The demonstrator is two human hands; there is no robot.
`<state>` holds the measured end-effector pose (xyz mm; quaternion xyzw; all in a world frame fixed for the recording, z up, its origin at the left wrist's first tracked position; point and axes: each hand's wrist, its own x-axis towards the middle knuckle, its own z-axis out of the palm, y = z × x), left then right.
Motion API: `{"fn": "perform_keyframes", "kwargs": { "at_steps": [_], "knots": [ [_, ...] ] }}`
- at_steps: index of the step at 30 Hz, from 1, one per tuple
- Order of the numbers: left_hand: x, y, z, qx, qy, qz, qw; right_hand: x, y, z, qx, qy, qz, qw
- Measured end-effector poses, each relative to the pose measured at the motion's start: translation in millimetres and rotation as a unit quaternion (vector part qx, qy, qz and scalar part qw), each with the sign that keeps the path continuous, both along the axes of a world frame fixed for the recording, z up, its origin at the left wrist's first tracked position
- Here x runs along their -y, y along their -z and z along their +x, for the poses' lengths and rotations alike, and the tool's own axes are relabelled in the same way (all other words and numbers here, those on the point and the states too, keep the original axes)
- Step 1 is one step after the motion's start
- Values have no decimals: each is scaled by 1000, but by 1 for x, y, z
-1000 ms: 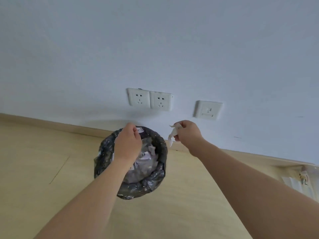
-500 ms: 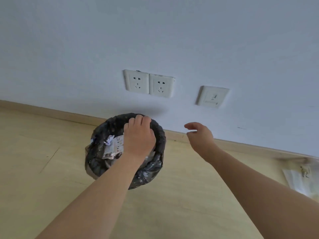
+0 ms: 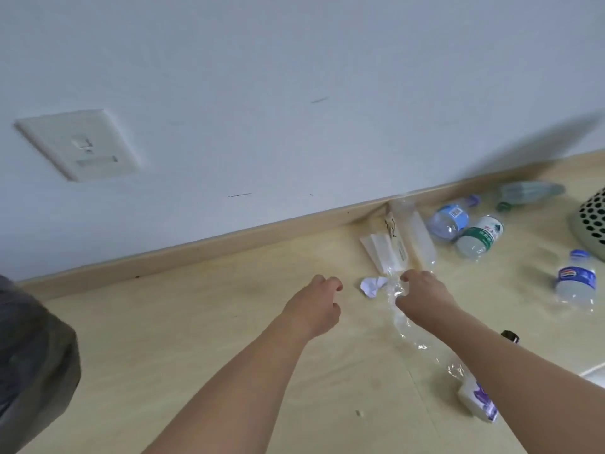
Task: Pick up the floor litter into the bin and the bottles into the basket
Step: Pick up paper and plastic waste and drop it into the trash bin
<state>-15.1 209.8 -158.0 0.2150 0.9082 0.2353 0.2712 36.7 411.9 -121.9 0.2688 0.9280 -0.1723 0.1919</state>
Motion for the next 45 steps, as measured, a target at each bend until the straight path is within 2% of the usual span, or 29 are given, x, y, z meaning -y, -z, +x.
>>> {"fn": "perform_keyframes", "kwargs": {
  "at_steps": [3, 9, 13, 18, 28, 32, 36, 40, 45],
  "knots": [
    [-52, 26, -4, -32, 49, -9, 998, -17, 29, 3, 32, -23, 52, 998],
    [-98, 65, -16, -130, 81, -48, 987, -22, 62, 8, 64, -56, 54, 995],
    [-77, 75, -10, -152, 70, -29, 985, -16, 69, 12, 82, -74, 21, 994],
    [-28, 74, -10, -139, 41, -79, 986, 8, 75, 5, 34, -141, 46, 988],
    [78, 45, -19, -115, -3, -213, 970, 72, 41, -40, -28, -131, -25, 991],
    [116, 6, -20, -150, -56, -159, 974, 119, -1, -61, -59, -149, -60, 985],
    [162, -53, -26, -203, -134, -39, 969, 183, -40, -70, -124, -176, -105, 971],
    [258, -122, -17, -308, -211, 2, 928, 274, -91, -84, -194, -211, -185, 940],
    [404, -154, 21, -369, -398, -33, 839, 385, -159, -84, -267, -291, -254, 883]
  ]
}}
